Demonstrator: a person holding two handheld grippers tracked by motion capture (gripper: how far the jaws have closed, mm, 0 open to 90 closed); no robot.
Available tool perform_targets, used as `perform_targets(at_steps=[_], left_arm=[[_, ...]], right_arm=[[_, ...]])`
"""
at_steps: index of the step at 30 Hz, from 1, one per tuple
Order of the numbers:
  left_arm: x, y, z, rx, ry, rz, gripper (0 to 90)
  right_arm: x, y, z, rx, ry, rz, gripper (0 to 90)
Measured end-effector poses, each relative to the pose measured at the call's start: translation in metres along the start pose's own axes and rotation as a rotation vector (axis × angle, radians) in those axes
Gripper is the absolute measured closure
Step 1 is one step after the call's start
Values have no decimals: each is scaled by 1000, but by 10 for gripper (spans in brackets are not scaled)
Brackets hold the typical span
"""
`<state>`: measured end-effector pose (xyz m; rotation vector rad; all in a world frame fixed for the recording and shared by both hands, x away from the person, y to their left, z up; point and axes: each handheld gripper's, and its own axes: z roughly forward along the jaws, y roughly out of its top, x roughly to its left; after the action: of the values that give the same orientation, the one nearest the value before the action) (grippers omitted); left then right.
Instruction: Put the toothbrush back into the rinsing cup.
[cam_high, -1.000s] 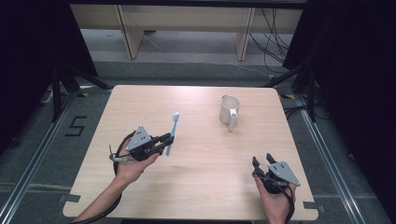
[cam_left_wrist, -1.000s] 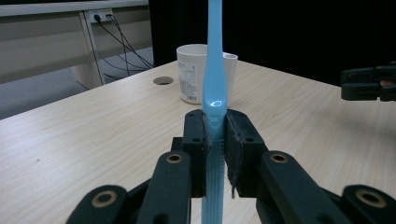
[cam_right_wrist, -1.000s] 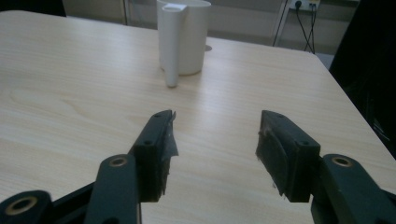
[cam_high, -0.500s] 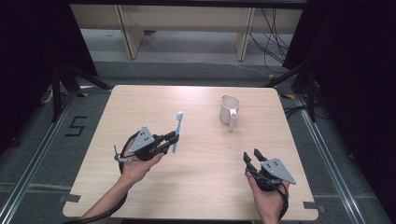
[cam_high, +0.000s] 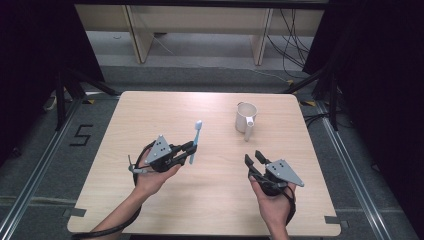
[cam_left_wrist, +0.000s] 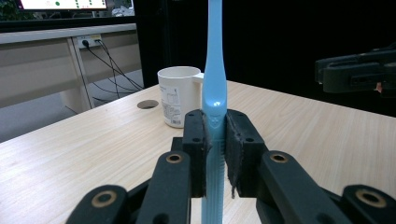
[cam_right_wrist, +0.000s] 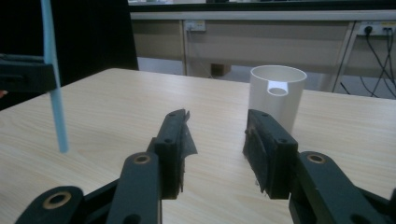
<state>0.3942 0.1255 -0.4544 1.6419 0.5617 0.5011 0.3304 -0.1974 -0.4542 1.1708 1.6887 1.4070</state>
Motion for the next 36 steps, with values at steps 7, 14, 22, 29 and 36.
perform_targets(at_steps=[7,14,22,29,36], left_arm=[[-5,1,6,-2,-10,11,781],[-9,3,11,0,-16,18,780],[-14,2,16,5,-26,23,781],[-18,2,21,5,-38,29,781],[-21,2,24,11,-46,32,781]], right_arm=[[12,10,8,-12,42,-24,620],[23,18,16,-18,77,-35,626],[34,26,22,-30,107,-27,637],[46,33,30,-26,151,-6,655],[54,39,37,-29,181,-18,668]])
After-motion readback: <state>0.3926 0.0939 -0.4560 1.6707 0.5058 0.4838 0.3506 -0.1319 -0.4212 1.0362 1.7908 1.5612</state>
